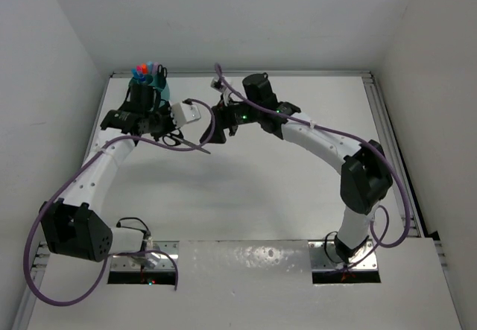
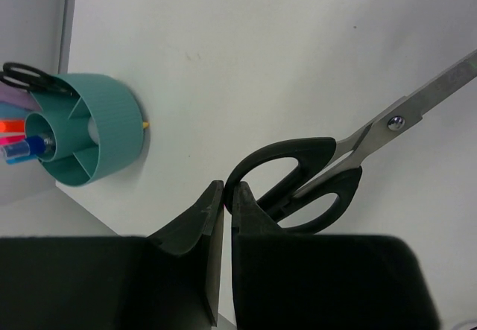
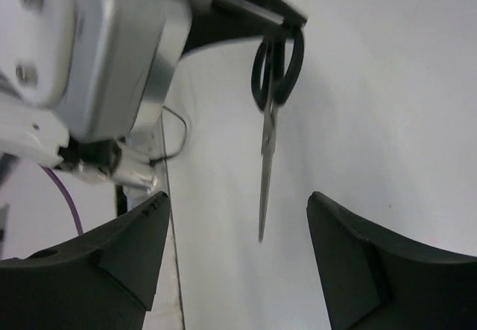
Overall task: Sort the stationery into containers
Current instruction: Place the scissors in the storage box.
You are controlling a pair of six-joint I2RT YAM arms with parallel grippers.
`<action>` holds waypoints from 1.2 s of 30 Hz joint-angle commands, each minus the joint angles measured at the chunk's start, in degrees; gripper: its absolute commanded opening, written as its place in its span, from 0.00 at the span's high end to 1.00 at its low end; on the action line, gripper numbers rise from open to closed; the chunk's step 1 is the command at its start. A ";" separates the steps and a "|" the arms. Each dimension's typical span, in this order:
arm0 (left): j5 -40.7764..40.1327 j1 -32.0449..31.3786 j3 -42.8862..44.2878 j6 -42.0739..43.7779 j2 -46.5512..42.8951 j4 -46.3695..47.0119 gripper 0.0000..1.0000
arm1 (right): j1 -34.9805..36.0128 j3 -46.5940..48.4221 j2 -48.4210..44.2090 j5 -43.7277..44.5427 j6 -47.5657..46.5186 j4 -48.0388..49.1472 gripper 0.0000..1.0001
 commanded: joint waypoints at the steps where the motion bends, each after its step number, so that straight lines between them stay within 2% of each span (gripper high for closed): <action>1: -0.91 -2.60 0.45 0.80 -2.49 0.56 1.00 | -3.22 -4.33 -2.68 -7.06 11.73 15.81 0.28; 2: -1.26 -2.60 0.10 0.89 -2.58 0.74 1.00 | -4.10 -6.18 -3.73 -7.70 15.76 22.64 0.27; 4: -1.27 -2.78 0.01 0.80 -2.76 0.74 1.00 | -6.39 -9.61 -6.02 -7.44 17.03 24.81 0.27; 5: -0.92 -3.48 0.97 0.54 -2.58 0.21 1.00 | -6.92 -7.79 -5.77 -6.31 13.20 17.33 0.28; 9: -0.65 -5.41 4.04 0.19 -1.79 -1.54 1.00 | -4.56 -5.85 -4.01 -5.77 9.92 13.13 0.30; 17: -1.53 -7.35 6.95 0.54 -1.00 -4.01 1.00 | -0.95 -5.32 1.87 -4.54 13.17 14.89 0.34; 25: -0.83 -7.44 7.74 -0.52 -0.65 -3.40 1.00 | 0.72 -9.18 2.06 -5.33 16.07 19.19 0.40; 29: -1.35 -7.53 8.27 -0.52 -0.21 -3.22 1.00 | 1.07 -9.80 2.06 -5.33 16.50 19.63 0.62; 30: -1.44 -7.53 8.18 -0.60 -0.12 -3.31 1.00 | 1.08 -9.71 2.32 -5.42 16.68 19.63 0.74; 32: -1.44 -7.61 8.18 -0.60 -0.12 -3.13 1.00 | 1.07 -9.36 2.58 -6.12 16.86 19.46 0.85; 33: -1.53 -7.53 8.27 -0.87 -0.12 -2.96 1.00 | 1.08 -9.36 2.58 -6.38 16.94 19.45 0.95; 34: -1.53 -7.61 8.18 -1.04 -0.12 -2.78 1.00 | 1.08 -9.36 2.67 -6.56 16.95 19.54 1.00; 36: -1.44 -7.88 8.36 -1.92 -0.21 -2.43 1.00 | 1.07 -9.88 2.41 -6.56 17.47 20.15 1.00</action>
